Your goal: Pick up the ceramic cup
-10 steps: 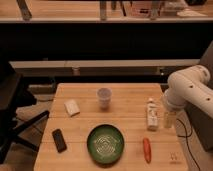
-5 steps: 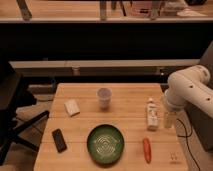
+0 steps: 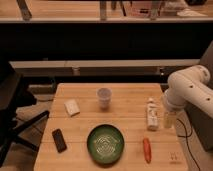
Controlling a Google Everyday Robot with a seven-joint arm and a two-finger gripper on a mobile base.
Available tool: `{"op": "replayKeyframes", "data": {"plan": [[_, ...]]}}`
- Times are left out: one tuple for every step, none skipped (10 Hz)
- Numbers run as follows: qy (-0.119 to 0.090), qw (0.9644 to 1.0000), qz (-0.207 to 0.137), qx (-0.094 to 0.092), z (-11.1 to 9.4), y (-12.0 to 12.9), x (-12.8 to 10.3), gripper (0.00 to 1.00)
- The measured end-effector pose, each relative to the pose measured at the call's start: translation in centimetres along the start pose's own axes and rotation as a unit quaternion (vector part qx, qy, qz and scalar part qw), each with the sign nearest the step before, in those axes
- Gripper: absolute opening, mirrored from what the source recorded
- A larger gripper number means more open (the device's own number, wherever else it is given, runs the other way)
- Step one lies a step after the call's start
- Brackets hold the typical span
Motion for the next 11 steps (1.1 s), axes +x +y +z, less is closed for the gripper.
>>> {"op": "replayKeyframes", "data": {"plan": [[0.0,1.0,0.0,0.0,0.0,0.0,0.0,0.8],[0.0,1.0,0.0,0.0,0.0,0.0,0.0,0.8],[0.0,1.0,0.0,0.0,0.0,0.0,0.0,0.8],[0.0,1.0,0.0,0.0,0.0,0.0,0.0,0.8],[0.0,1.0,0.0,0.0,0.0,0.0,0.0,0.8],[0.0,1.0,0.0,0.0,0.0,0.0,0.0,0.8],[0.0,1.0,0.0,0.001,-0.1,0.0,0.0,0.8],[0.003,1.0,-0.001,0.002,-0.1,-0.1,0.0,0.8],[0.009,0.9998,-0.013,0.01,-0.1,-0.7,-0.8,0.8],[0.012,0.9995,-0.024,0.015,0.0,-1.3,-1.9,0.8],[0.014,0.9991,-0.035,0.02,0.1,-1.8,-3.5,0.8]]}}
